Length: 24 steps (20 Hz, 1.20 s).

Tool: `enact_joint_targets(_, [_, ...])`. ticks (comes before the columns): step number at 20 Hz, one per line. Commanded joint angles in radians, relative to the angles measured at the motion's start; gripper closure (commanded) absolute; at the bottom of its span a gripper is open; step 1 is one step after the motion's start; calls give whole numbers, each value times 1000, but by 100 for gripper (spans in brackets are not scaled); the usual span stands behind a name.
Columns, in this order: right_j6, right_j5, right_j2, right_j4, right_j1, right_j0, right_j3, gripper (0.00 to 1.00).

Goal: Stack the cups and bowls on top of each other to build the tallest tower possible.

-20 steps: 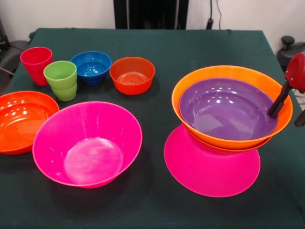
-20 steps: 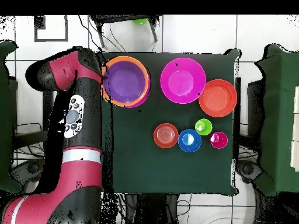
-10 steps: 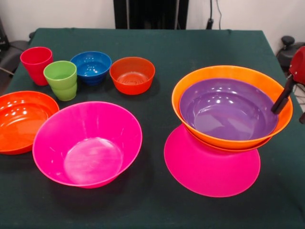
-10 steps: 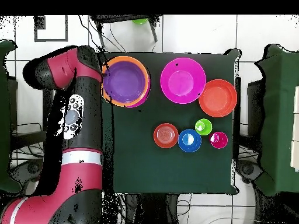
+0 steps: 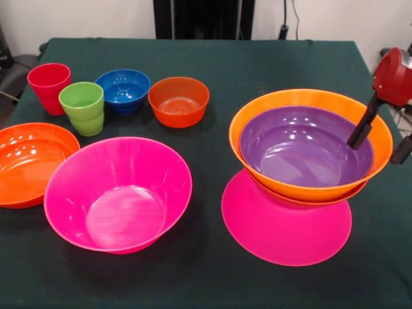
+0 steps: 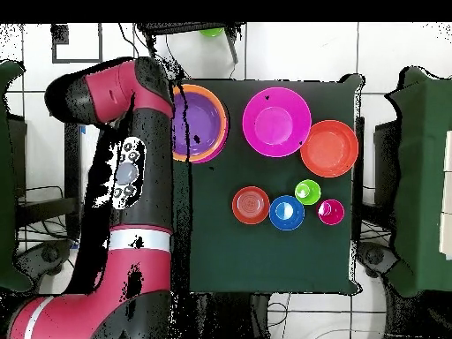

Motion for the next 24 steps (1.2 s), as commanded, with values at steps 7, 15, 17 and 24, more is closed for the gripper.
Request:
enact_joint_targets(7, [-217, 138, 121, -6, -132, -59, 159, 0])
enact_joint_targets(15, [-173, 133, 163, 21, -173, -70, 216, 0])
enact_joint_targets(17, [-178, 131, 166, 20, -189, -77, 236, 0])
enact_joint_targets(24, [-196, 65, 177, 9, -247, -115, 344, 0])
